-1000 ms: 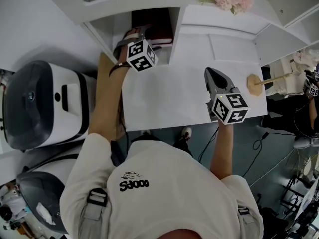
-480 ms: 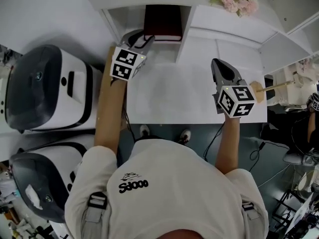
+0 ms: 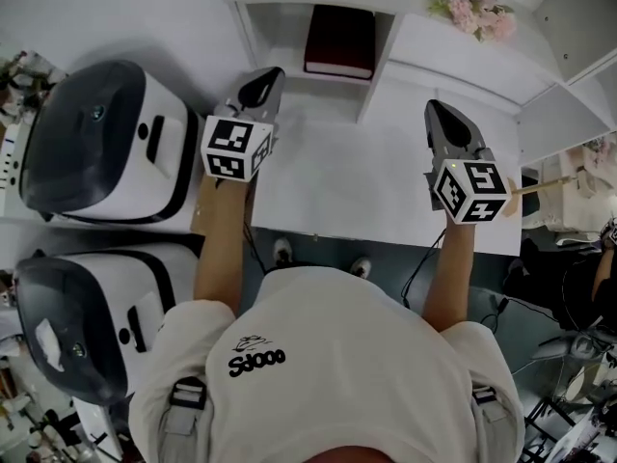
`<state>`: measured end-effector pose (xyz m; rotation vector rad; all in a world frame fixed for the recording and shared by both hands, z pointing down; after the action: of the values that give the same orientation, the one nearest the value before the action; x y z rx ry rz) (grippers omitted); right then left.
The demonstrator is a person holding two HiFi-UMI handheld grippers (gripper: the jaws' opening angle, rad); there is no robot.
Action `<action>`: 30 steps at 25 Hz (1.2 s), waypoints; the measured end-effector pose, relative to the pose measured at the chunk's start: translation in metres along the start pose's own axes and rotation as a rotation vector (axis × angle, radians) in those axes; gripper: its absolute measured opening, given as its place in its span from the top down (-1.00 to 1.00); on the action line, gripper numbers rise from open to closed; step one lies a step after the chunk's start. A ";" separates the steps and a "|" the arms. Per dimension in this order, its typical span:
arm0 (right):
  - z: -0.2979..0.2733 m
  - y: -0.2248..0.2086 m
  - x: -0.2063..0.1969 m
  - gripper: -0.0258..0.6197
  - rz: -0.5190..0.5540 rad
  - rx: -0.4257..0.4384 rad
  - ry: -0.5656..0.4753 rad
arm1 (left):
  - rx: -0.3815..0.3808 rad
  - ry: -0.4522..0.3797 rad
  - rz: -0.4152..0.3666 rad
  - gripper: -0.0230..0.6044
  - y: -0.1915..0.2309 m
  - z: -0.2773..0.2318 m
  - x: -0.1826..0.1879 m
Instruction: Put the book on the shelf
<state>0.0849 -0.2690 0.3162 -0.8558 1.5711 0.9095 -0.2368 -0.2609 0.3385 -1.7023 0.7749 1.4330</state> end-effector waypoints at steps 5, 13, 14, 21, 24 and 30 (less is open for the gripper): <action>0.007 0.009 0.008 0.92 0.035 0.035 -0.037 | 0.045 -0.034 -0.065 0.87 -0.010 0.029 0.024; 0.010 0.018 0.016 0.92 0.074 0.067 -0.069 | 0.022 -0.057 -0.142 0.87 -0.039 0.036 0.044; 0.010 0.019 0.017 0.92 0.074 0.069 -0.070 | 0.015 -0.058 -0.151 0.87 -0.042 0.035 0.045; 0.009 0.023 0.014 0.92 0.073 0.066 -0.063 | -0.025 -0.046 -0.168 0.87 -0.050 0.030 0.042; 0.010 0.024 0.013 0.92 0.074 0.060 -0.059 | -0.033 -0.039 -0.163 0.87 -0.049 0.030 0.039; 0.008 0.025 0.009 0.92 0.072 0.053 -0.050 | -0.047 -0.019 -0.155 0.87 -0.048 0.028 0.032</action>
<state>0.0646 -0.2515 0.3092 -0.7383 1.5842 0.9291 -0.2056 -0.2112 0.3128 -1.7421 0.5890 1.3685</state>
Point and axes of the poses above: the fingertips, and each gripper's own axes: z backward along the fingers, y to its left, x out of its top, the point moved 8 cm from there along z, backward along the fingers, and after that the axes turned 11 degrees about -x, right-handed, at the moved point
